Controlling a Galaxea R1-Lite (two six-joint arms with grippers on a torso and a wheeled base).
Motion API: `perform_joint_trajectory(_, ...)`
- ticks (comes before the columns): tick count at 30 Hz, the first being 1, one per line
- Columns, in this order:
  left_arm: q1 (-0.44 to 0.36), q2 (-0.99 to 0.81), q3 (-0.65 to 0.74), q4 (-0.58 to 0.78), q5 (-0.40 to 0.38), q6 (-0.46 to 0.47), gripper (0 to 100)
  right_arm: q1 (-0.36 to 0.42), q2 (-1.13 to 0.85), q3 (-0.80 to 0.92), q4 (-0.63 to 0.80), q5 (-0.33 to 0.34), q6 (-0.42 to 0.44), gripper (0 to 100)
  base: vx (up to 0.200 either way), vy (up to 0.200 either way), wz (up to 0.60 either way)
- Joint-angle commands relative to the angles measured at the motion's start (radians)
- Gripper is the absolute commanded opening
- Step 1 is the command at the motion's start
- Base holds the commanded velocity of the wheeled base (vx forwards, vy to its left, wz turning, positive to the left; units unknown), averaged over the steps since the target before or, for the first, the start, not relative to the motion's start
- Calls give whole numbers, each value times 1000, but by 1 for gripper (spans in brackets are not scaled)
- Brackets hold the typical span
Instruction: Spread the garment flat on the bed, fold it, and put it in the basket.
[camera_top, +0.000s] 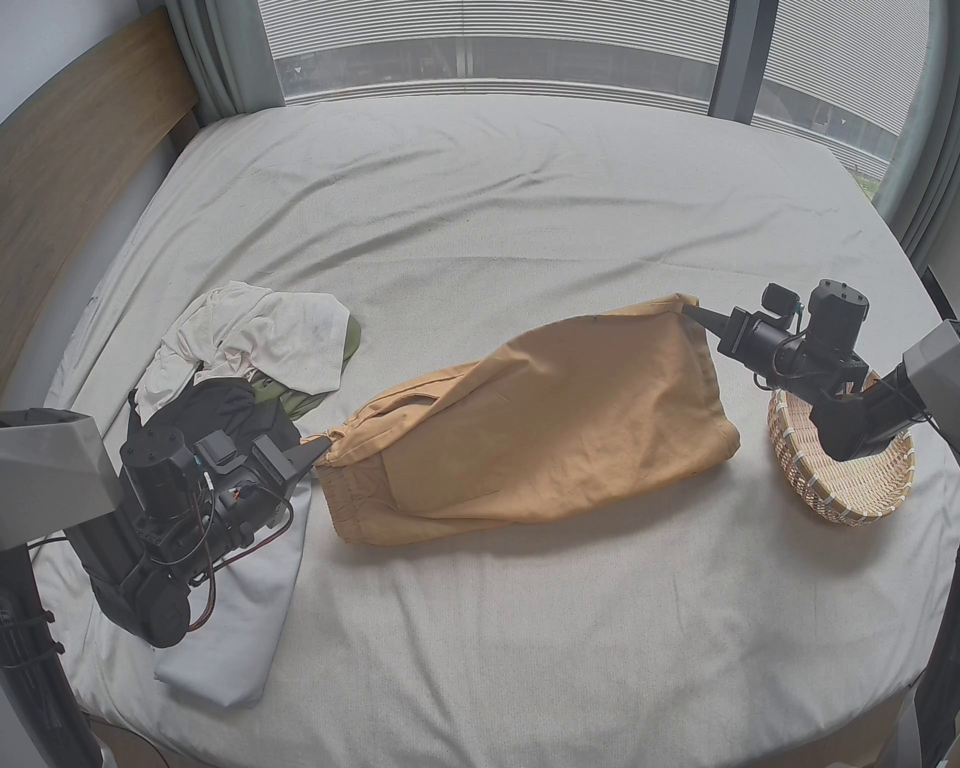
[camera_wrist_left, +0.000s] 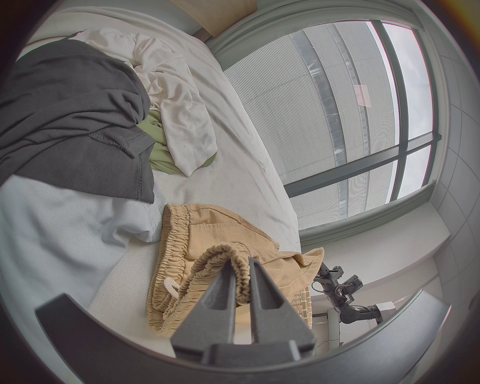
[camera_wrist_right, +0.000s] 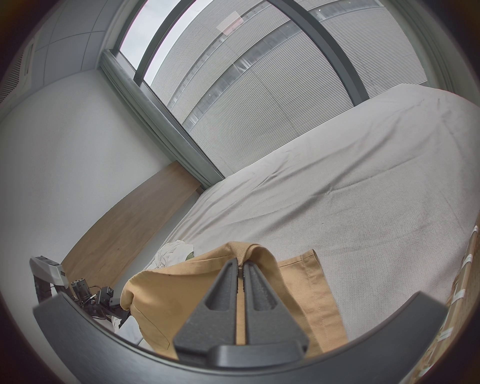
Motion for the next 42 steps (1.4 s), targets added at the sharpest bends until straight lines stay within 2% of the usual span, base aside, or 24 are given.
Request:
perform_joint_trajectory(1, 15, 5, -8, 0, 0, 1, 0, -1, 9, -14, -1, 0, 0, 0, 0, 0, 0)
perform_joint_trajectory(8, 20, 8, -13, 0, -2, 0, 0, 5, 15, -32, 5, 0, 0, 0, 0, 0, 0)
perform_joint_trajectory(9, 20, 8, -11, 0, -2, 0, 100, 5, 15, -34, 5, -1, 0, 0, 0, 0, 0)
perform_joint_trajectory(11, 20, 10, -13, 0, -3, 0, 100, 5, 18, -35, 5, -1, 0, 0, 0, 0, 0)
perform_joint_trajectory(12, 21, 11, -19, 0, -3, 0, 100, 4, 24, -41, 5, -3, 0, 100, 0, 0, 0)
perform_joint_trajectory(17, 29, 19, -51, 0, 21, 3, 100, 7, 42, -83, 2, -55, -1, 100, 0, 0, 0)
perform_joint_trajectory(24, 40, 13, -67, 0, 43, 0, 100, 14, 24, -58, -1, -63, -1, 100, 0, 0, 0)
perform_joint_trajectory(37, 12, -27, -16, 0, 30, 3, 100, 59, -182, 250, -5, -60, 3, 100, 0, 0, 0)
perform_joint_trajectory(40, -5, -67, 28, -2, -2, 1, 100, 59, -231, 330, -12, -57, 9, 100, 0, 0, 0)
perform_joint_trajectory(42, -22, -101, 52, 0, -17, 1, 100, 51, -278, 388, -12, -57, 43, 100, 0, 0, 0)
